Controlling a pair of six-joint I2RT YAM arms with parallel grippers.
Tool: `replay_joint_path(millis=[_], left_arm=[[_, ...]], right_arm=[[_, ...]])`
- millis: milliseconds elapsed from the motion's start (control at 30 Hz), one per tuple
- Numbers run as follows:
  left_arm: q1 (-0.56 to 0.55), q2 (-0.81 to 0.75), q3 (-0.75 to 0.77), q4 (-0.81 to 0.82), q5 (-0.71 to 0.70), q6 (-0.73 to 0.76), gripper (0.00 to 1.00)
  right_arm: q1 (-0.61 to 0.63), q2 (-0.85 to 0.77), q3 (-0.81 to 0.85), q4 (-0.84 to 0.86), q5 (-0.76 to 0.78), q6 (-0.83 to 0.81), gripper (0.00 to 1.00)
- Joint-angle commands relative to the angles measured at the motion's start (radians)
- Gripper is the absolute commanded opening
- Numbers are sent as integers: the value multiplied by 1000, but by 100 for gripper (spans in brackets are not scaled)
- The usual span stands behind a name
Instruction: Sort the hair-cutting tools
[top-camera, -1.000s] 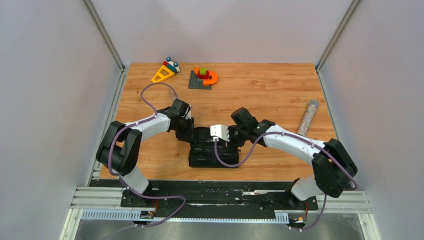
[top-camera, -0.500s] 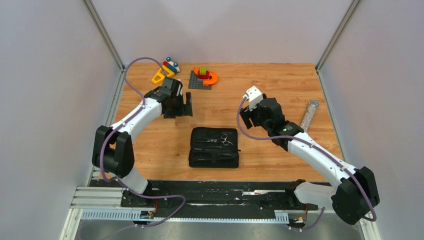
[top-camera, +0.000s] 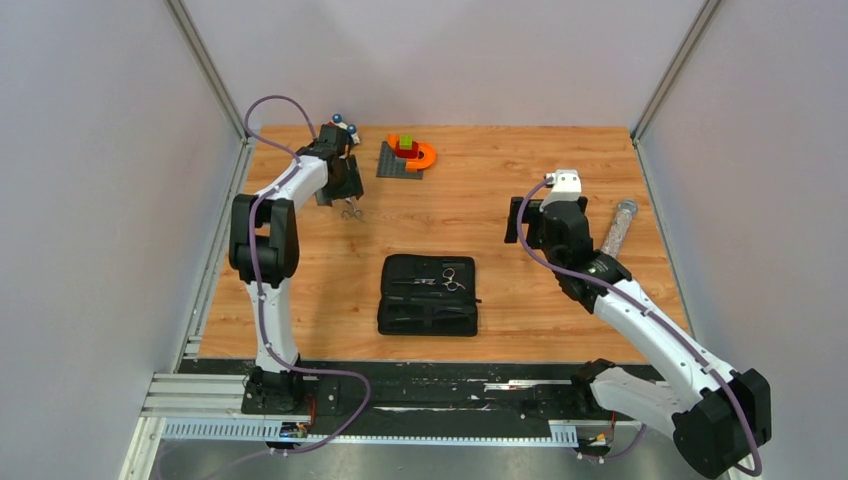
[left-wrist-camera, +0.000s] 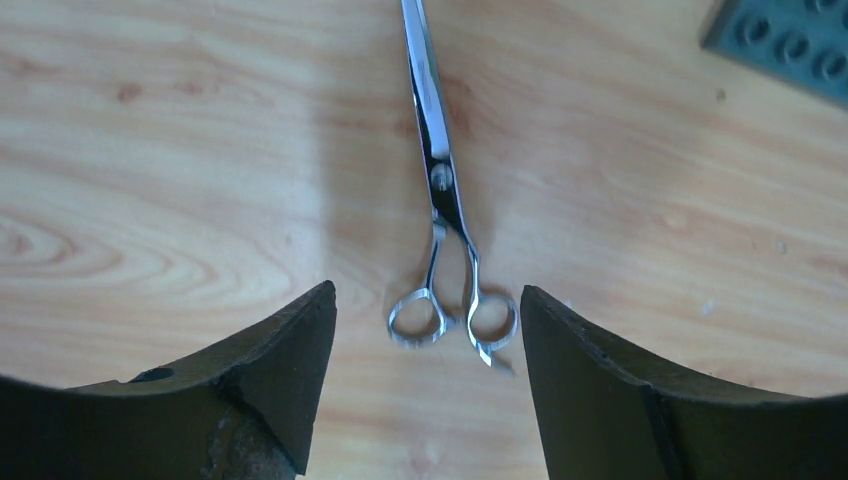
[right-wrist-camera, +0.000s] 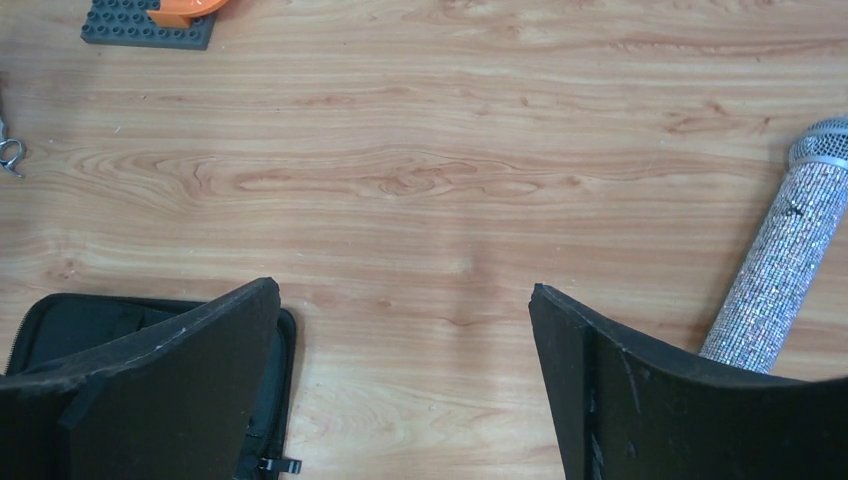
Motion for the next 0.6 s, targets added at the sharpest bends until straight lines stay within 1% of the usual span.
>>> replay_joint_path(millis=[0,33,133,200,300,333,433,467,567], left_arm=[[5,86,130,1,-42,8,72],[6,114,143,2,-43,10,70],[7,168,213,-25,-52,13,59],[7,211,245,-54,-44,15,55],[7,241,263,-94,-33,19,49],[7,242,260,-103,-30,20,45],[6,226,224,-122,-18,28,39],[6,218,194,-122,-11,32,35],[5,157,87,-117,25,44,30]], right_arm=[[-7,-31,-26,-14,27,67,100],[-6,-29,-28,-18,31,69,100],[-7,-25,-25,-34,47,72,100],[-6,-26,-21,-45,54,72,100],[-8,-34,-23,-52,56,72,100],[-8,-39,-26,-54,57,72,100],[-9,-50,-36,-56,54,73,100],[-8,-52,-38,-56,49,73,100],[-9,-51,-37,-55,40,73,100]])
